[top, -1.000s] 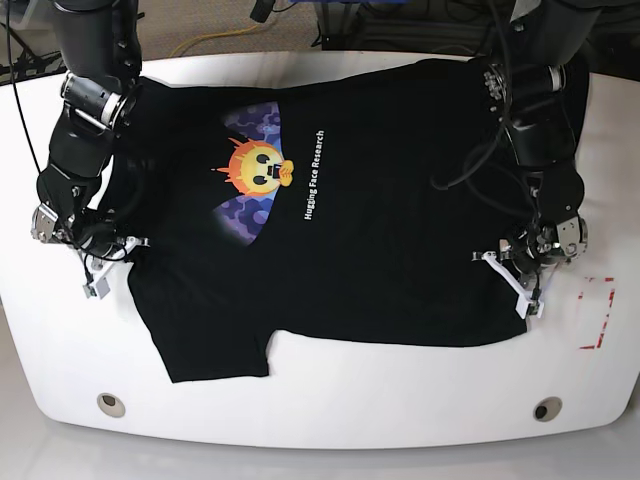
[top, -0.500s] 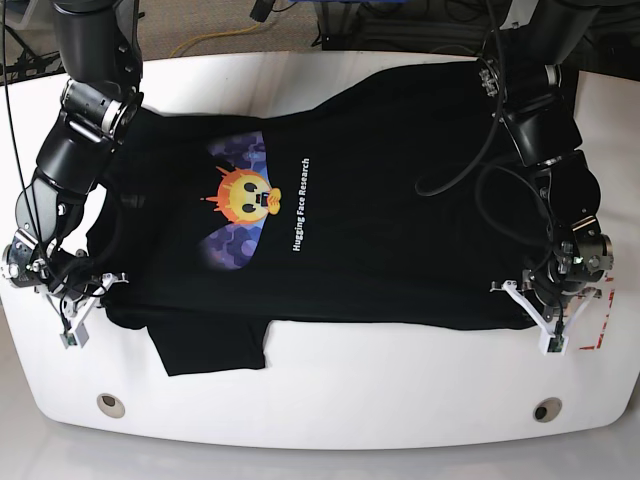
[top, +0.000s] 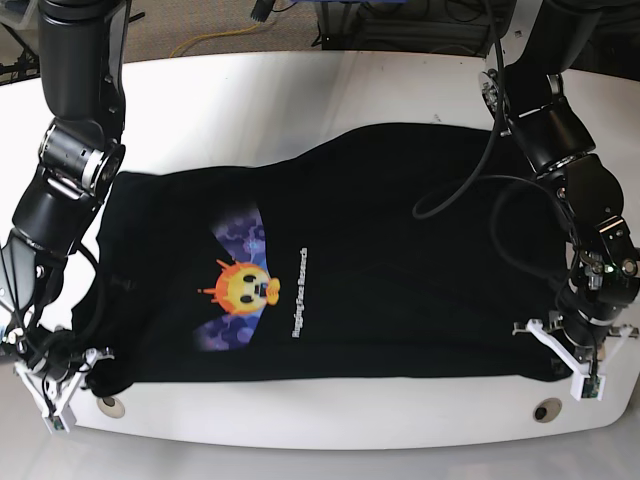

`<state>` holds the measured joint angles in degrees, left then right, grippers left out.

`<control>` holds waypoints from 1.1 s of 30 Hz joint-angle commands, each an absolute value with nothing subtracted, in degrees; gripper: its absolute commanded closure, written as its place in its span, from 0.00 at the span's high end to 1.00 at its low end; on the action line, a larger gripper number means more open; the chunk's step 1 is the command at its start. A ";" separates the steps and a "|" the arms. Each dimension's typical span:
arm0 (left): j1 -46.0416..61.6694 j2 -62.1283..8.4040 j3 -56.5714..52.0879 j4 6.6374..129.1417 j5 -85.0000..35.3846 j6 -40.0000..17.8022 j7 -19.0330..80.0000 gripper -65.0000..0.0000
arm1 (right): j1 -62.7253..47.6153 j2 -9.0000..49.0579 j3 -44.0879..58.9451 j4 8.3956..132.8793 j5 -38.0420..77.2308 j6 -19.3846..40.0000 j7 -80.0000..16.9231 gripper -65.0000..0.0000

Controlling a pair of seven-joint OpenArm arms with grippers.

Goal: Fold the T-shirt properly
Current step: 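Lift the shirt sides and fold them toward the hem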

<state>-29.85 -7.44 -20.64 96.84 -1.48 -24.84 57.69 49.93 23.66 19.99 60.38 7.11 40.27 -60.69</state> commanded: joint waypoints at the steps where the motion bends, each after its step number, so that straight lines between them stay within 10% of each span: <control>1: -34.24 -8.31 -20.88 100.62 -1.98 -24.48 57.27 0.00 | 55.43 25.45 18.86 61.58 7.25 40.00 -60.09 0.00; 20: -58.51 -15.16 -23.69 103.08 -2.15 -24.57 59.74 0.00 | 74.80 25.45 9.36 61.76 7.34 40.00 -70.11 0.00; 33: -45.76 -15.96 -24.04 105.01 -10.59 -24.66 59.74 0.00 | 70.55 27.30 14.46 70.99 7.43 40.00 -76.53 0.00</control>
